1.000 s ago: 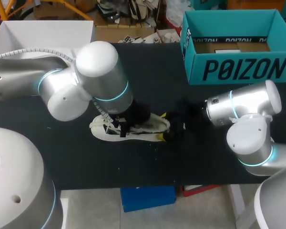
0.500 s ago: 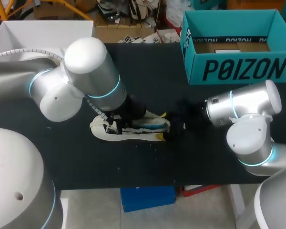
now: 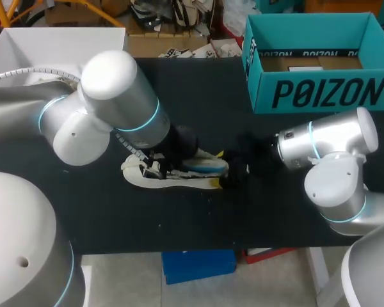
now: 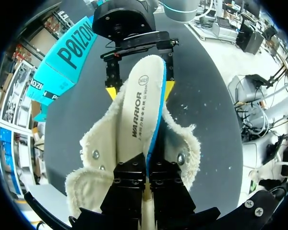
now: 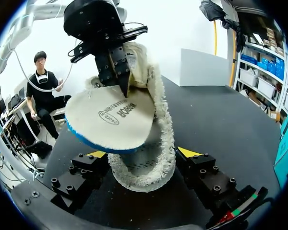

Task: Take the shoe out of the shoebox, open the shoe tongue, remove and reinsert the insole, then place the shoe into the shoebox

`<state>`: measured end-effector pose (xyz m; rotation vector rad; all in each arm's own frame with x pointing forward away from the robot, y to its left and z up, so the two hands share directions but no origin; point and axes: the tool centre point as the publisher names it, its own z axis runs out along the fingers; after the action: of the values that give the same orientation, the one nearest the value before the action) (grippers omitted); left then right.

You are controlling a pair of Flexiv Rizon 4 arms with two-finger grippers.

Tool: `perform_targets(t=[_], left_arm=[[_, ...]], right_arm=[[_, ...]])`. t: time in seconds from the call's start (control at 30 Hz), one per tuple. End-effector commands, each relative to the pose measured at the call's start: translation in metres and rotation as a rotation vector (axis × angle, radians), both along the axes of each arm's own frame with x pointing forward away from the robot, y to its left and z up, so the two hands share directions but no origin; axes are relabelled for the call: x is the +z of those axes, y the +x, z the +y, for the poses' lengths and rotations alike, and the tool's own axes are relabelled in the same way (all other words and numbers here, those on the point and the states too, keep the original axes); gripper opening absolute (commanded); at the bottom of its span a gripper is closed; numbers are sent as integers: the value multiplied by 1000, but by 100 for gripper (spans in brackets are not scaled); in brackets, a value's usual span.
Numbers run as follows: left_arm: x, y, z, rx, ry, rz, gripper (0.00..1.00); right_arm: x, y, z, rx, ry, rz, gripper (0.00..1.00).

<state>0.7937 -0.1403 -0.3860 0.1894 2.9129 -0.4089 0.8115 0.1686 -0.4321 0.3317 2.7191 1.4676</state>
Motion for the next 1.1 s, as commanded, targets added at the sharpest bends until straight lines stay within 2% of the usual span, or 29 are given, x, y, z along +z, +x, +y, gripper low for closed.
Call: perform_targets(t=[0.03, 0.13, 0.17, 0.2, 0.27, 0.3, 0.43, 0.67, 1.1], left_arm=[[-8, 3, -12, 0, 21, 5, 0], [-13, 6, -15, 5, 35, 16, 2], [-14, 7, -16, 6, 38, 17, 13], [-14, 7, -16, -2, 43, 23, 29], [-15, 7, -17, -13, 50, 12, 42], [-15, 6, -17, -19, 50, 8, 44], [-16, 2, -16, -57, 51, -21, 49], [-17, -4, -18, -102, 49, -67, 49], [-18, 6, -42, -134, 51, -137, 47]], right_arm=[[-1, 2, 0, -2, -3, 1, 0], [-1, 2, 0, -2, -3, 1, 0], [-1, 2, 0, -2, -3, 1, 0], [-1, 2, 0, -2, -3, 1, 0], [-1, 2, 0, -2, -3, 1, 0], [-1, 2, 0, -2, -3, 1, 0], [-1, 2, 0, -2, -3, 1, 0], [-1, 2, 0, -2, -3, 1, 0], [-1, 2, 0, -2, -3, 1, 0]])
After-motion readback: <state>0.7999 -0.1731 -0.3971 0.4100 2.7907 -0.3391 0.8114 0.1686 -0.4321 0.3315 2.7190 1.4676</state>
